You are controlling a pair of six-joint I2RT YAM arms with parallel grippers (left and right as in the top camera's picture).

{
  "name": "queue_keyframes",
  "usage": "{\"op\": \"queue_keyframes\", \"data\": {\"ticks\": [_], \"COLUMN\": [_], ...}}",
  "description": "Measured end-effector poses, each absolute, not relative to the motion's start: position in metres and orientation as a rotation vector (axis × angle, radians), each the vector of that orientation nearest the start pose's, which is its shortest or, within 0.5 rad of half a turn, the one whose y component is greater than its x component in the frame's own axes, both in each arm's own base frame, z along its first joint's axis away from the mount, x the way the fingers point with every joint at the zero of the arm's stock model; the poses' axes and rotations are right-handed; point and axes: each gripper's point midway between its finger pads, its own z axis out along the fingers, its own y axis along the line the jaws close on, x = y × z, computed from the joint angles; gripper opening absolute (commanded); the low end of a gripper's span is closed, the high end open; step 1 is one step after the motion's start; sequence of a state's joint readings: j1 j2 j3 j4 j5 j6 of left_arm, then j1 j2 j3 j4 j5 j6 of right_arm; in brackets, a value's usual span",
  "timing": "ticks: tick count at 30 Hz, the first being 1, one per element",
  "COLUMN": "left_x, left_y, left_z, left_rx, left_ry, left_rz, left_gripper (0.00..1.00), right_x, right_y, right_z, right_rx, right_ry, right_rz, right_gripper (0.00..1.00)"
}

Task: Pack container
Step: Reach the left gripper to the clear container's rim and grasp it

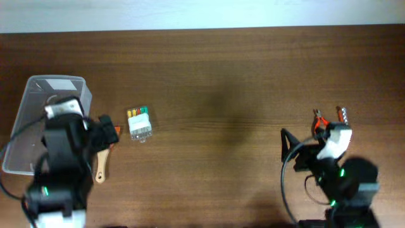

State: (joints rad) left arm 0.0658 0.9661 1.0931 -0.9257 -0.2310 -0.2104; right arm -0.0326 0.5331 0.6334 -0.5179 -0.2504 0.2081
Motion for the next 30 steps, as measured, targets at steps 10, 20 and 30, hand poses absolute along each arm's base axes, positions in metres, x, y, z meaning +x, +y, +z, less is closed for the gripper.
{"op": "queue_keyframes", "data": {"ticks": [10,20,30], "left_x": [0.245,0.199,0.193], "left_y": [0.079,0.166,0.193], "left_z": [0.201,0.188,0.159], "left_rx": [-0.836,-1.638,-1.847], "left_ry": [2.546,2.226,2.196], "left_rz": [0.151,0.2,0.174], "left_gripper": [0.99,0.99,0.99], "right_x": [0.274,0.292,0.305], "right_y": [0.041,0.039,0.035], "right_z": [0.246,0.225,0.214], "right_rx": [0.063,0.105,0.119], "right_ry": [2.412,2.757,2.814], "right_rz": [0.397,0.41,0.384], "right_gripper": [0.99,0.98,0.99]}}
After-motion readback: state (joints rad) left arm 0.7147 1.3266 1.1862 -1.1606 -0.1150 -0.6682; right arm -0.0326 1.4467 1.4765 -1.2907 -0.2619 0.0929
